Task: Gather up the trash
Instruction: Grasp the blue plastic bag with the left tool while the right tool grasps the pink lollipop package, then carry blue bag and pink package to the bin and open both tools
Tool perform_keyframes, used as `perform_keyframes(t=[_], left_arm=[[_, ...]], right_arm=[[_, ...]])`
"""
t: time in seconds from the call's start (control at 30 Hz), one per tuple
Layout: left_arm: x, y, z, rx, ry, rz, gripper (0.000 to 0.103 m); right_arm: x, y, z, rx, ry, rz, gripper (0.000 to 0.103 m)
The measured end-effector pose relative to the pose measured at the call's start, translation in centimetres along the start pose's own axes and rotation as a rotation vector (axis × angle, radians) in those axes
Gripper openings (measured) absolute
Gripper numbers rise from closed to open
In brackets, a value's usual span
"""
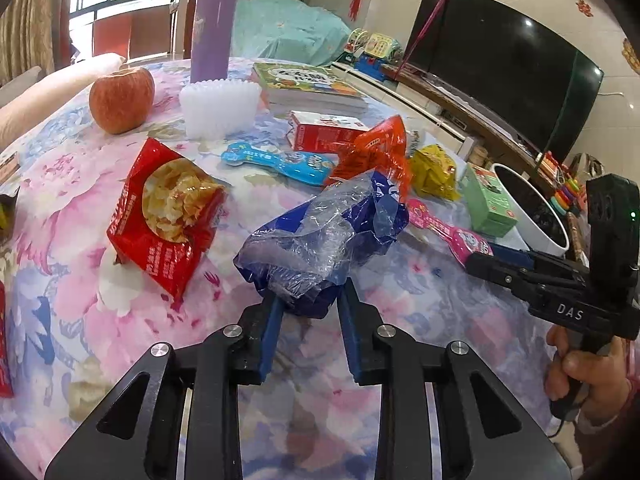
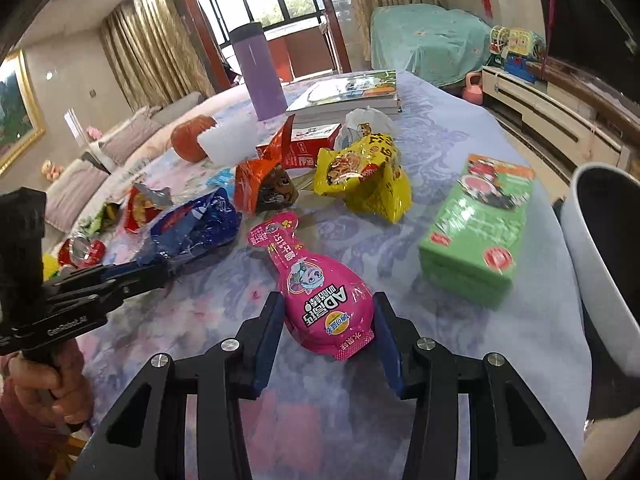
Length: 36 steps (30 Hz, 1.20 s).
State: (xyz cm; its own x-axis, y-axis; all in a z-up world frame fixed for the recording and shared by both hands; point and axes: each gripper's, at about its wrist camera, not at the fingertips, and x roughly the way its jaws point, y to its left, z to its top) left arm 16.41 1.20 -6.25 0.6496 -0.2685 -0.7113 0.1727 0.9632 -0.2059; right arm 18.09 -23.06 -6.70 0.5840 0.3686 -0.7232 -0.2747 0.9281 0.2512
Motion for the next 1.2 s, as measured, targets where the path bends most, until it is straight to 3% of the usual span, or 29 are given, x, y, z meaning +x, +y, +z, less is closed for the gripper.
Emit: perform_keyframes(t=[0.43,1.2], left_arm=[[-1.7,-4.9,-0.2,0.074,-0.028,-0.078,0.025],[0.6,-17.0,1.3,0.262,-0.003,-0.207,0.025]], right_arm=[[-5.3,-2.1,-2.7,0.105,-0.069,-0.012,0.045],[-12.9,-10.0,-3.5,0.259,-0.215,-0.164,0.045]])
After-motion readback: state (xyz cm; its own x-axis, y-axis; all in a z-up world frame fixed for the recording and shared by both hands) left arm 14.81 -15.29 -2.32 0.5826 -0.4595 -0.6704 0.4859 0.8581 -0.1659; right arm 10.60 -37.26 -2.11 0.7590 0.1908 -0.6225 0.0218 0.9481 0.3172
